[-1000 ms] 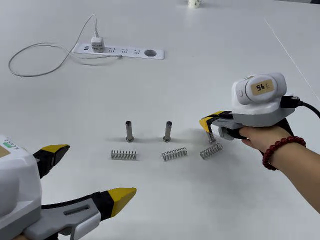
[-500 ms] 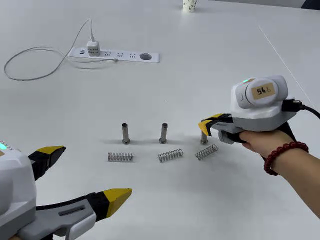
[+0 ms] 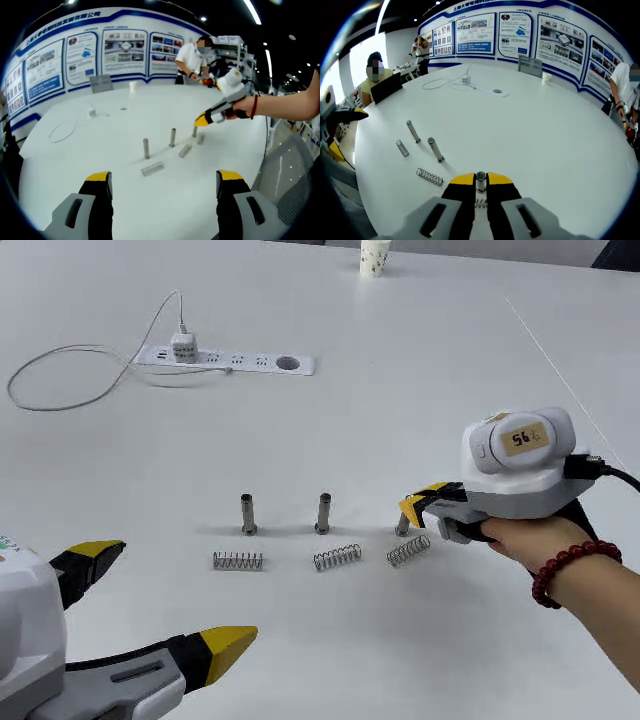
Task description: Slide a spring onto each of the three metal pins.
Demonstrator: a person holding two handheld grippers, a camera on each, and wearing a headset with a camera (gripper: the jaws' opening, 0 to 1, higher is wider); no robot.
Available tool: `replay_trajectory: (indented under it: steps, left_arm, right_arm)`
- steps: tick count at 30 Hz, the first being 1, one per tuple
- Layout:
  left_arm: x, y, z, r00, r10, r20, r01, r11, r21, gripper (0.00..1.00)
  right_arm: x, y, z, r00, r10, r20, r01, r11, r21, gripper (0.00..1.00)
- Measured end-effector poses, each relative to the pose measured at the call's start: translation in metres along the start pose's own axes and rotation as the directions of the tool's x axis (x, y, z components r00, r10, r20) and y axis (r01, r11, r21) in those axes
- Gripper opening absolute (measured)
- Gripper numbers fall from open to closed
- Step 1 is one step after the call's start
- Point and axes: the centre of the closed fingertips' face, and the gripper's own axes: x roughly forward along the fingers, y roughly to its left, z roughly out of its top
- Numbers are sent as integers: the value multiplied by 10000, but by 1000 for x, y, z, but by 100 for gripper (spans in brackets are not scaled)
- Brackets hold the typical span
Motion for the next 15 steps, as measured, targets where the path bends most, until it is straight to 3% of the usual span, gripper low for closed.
replay_trajectory:
  steps: [15]
  left_arm:
    - [-3,0,-1,10000,36,-42,-35,10000,85,87]
  right_arm:
    - [1,0,-1,10000,-40,15,40,9999,121,9]
